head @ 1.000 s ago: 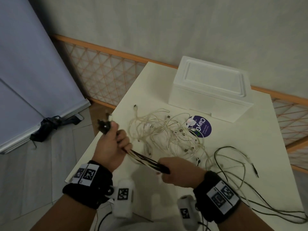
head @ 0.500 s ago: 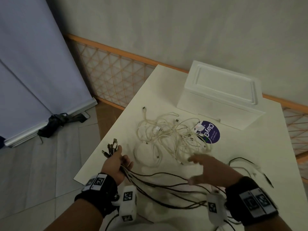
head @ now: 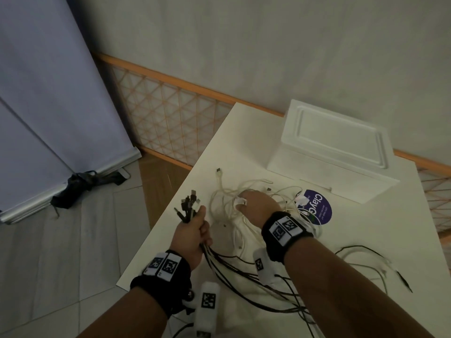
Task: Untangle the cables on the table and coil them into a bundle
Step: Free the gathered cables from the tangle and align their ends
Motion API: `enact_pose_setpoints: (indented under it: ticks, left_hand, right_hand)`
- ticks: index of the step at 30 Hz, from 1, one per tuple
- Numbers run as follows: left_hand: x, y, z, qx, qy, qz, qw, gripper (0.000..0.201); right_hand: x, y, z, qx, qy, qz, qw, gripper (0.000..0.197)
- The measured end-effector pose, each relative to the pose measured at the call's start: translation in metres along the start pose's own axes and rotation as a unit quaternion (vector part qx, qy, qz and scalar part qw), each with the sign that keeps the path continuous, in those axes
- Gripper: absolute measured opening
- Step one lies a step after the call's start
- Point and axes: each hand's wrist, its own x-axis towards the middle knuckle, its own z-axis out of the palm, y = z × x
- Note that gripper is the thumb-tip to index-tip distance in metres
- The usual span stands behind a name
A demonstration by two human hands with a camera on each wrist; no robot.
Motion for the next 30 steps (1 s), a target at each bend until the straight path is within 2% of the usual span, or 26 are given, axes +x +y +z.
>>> enact_pose_setpoints:
  ticks: [3,6,8,10,12,14,17,20,21,22,23,25,27,28,29,30]
  left_hand:
    - [0.004,0.005,0.001,0.034,-0.006,0.018,0.999,0.019]
    - [0.016,0.009,0.0,0.074,-0.001,0.041,0.996,0.007]
    - [0.029,0.011,0.002,0.098,0.012,0.039,0.994,0.015]
    - [0.042,0.015,0.006,0.13,0.021,0.026,0.991,0.015]
    - [0.052,0.019,0.009,0.189,-0.002,0.006,0.982,0.013]
    - [0.054,0.023,0.013,0.243,-0.027,-0.006,0.97,0.013]
    - [0.047,0.025,0.025,0.202,-0.048,0.014,0.978,0.013]
    - [0.03,0.033,0.044,0.119,-0.127,0.043,0.984,0.012]
    - [0.023,0.036,0.05,0.098,-0.151,0.053,0.982,0.012]
    - [0.018,0.039,0.055,0.084,-0.168,0.056,0.981,0.013]
    - [0.014,0.041,0.059,0.076,-0.179,0.052,0.98,0.012]
    - [0.01,0.041,0.062,0.076,-0.192,0.026,0.978,0.012]
    - [0.01,0.034,0.063,0.068,-0.191,-0.003,0.979,0.015]
    - [0.011,0.032,0.064,0.051,-0.179,-0.015,0.982,0.018]
    - [0.012,0.031,0.065,0.024,-0.163,-0.027,0.986,0.024]
    - [0.013,0.031,0.068,-0.011,-0.146,-0.036,0.989,0.031]
  right_hand:
    - [0.005,0.001,0.004,0.017,0.024,0.041,0.999,0.033]
    - [0.002,0.002,0.004,0.025,0.036,0.039,0.998,0.036]
    - [-0.001,0.002,0.003,0.026,0.039,0.029,0.998,0.035]
    - [-0.002,0.003,0.002,0.012,0.02,0.015,1.0,0.036]
    - [-0.003,0.003,0.0,-0.024,0.009,-0.006,1.0,0.032]
    - [-0.005,-0.001,-0.005,-0.04,0.04,-0.028,0.998,0.025]
    - [-0.014,-0.015,-0.014,0.054,0.075,-0.048,0.995,0.042]
    - [-0.017,-0.021,-0.022,0.13,0.06,-0.021,0.99,0.065]
    - [-0.018,-0.02,-0.025,0.173,0.058,-0.012,0.983,0.067]
    - [-0.018,-0.02,-0.03,0.229,0.062,-0.009,0.971,0.062]
    - [-0.019,-0.02,-0.035,0.288,0.082,-0.012,0.954,0.048]
    - [-0.02,-0.021,-0.05,0.395,0.165,-0.023,0.904,0.015]
    - [-0.023,-0.017,-0.068,0.516,0.225,-0.063,0.824,0.025]
    - [-0.026,-0.014,-0.076,0.572,0.234,-0.087,0.782,0.028]
    - [-0.029,-0.01,-0.083,0.592,0.236,-0.103,0.764,0.026]
    - [-0.034,-0.007,-0.088,0.581,0.237,-0.106,0.771,0.021]
